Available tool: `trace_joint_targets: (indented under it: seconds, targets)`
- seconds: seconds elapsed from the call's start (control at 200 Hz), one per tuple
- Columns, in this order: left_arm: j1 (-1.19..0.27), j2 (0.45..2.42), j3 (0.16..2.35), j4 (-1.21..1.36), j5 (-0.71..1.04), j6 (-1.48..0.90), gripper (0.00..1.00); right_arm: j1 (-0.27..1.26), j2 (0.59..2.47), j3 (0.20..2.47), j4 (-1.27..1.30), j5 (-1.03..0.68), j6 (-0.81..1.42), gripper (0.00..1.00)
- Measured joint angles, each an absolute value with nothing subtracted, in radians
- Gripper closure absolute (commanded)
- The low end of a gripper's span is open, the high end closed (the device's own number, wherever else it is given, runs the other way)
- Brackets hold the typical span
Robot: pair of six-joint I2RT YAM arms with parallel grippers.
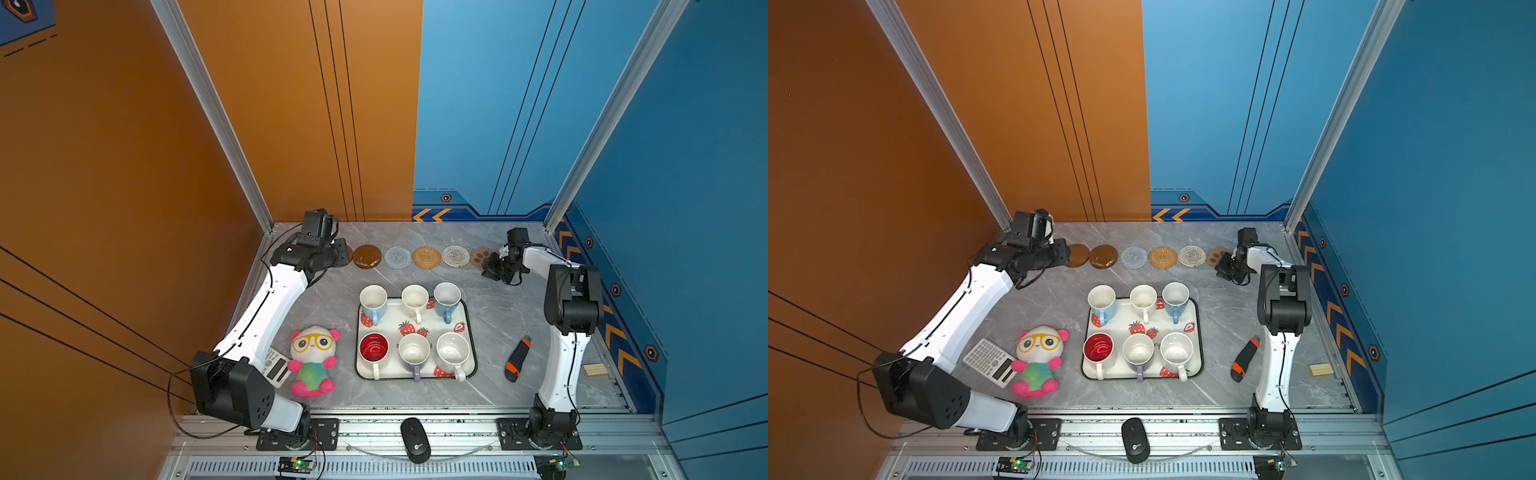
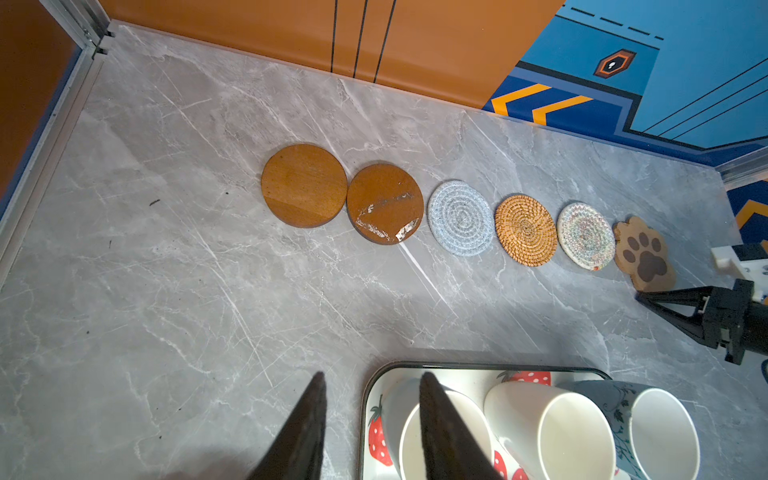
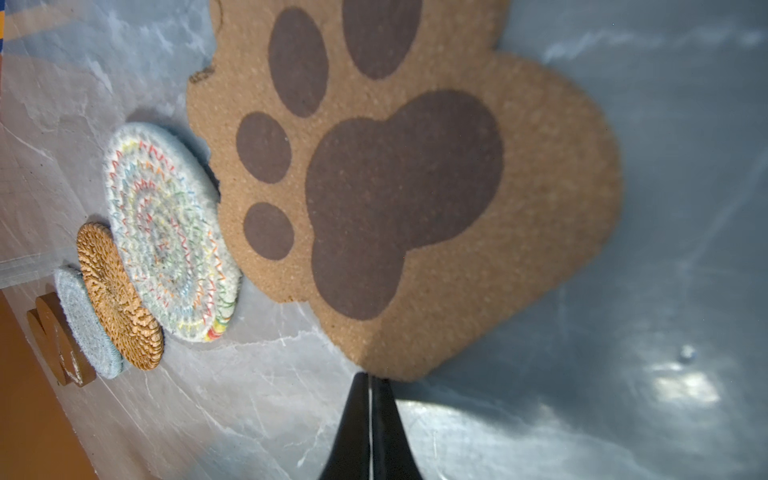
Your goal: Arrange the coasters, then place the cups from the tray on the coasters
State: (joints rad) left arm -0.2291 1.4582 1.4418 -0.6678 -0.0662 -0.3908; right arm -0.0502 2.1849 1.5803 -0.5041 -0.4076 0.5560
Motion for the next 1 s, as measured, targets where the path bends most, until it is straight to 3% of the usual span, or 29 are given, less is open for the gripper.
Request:
trace_joint_targets:
  seconds: [0.801, 1.002]
  targets:
    - [-0.227, 1.427, 1.438, -0.667, -0.059, -0.394, 0.6, -0.066, 2.217, 1.62, -0.48, -0.423, 0.593, 1.0]
    - [-0.227, 1.4, 1.417, -0.661, -0.06, -0.394, 0.54, -0.067, 2.192, 1.583, -0.463, -0.426, 0.604, 1.0]
